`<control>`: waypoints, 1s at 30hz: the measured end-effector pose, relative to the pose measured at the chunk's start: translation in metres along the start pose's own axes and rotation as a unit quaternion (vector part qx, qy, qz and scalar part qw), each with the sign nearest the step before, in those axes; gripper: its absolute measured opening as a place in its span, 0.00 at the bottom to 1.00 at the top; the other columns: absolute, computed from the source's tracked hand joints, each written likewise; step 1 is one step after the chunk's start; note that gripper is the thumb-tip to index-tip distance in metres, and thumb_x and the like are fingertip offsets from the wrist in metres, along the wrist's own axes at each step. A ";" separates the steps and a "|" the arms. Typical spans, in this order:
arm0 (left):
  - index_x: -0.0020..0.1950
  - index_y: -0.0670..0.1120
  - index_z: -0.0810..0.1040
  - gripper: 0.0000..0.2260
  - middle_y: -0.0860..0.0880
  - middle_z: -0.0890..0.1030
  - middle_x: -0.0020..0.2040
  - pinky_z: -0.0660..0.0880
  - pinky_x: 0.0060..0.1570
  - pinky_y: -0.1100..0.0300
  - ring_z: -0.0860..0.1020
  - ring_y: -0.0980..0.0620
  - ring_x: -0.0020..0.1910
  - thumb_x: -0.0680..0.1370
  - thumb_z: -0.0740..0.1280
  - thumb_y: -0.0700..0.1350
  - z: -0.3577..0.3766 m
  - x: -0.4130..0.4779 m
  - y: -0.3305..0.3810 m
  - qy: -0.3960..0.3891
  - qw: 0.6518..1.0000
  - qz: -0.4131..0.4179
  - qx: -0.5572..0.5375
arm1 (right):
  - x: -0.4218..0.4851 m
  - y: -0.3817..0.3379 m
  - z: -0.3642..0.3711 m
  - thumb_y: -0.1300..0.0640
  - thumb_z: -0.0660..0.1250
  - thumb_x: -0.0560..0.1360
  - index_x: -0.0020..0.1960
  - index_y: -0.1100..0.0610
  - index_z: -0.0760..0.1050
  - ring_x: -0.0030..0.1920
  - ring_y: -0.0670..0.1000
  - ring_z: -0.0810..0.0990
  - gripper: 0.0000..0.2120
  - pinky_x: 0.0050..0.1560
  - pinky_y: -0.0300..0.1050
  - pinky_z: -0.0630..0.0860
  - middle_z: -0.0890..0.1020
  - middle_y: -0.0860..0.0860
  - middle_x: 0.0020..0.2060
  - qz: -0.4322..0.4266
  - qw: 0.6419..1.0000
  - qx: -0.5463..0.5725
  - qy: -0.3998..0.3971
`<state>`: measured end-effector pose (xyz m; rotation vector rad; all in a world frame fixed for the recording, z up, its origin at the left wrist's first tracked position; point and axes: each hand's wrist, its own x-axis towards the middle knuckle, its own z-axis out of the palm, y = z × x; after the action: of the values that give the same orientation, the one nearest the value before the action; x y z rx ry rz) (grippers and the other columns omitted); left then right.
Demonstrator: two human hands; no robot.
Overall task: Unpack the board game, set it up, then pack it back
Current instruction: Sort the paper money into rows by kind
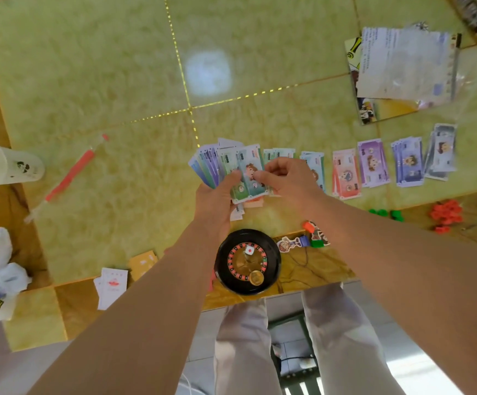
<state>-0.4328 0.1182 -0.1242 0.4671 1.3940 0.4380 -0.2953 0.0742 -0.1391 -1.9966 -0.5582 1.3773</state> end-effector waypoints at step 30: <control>0.45 0.42 0.76 0.10 0.45 0.83 0.44 0.80 0.52 0.49 0.83 0.46 0.46 0.70 0.74 0.33 0.074 0.005 -0.025 0.028 0.997 -0.028 0.063 | -0.001 0.027 -0.075 0.52 0.76 0.70 0.46 0.57 0.79 0.34 0.46 0.77 0.11 0.39 0.39 0.77 0.80 0.52 0.37 0.030 0.999 0.021 -0.038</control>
<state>-0.3584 0.0960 -0.1333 0.5202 1.4908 0.3203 -0.2257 0.0347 -0.1394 -1.9480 -0.5037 1.4938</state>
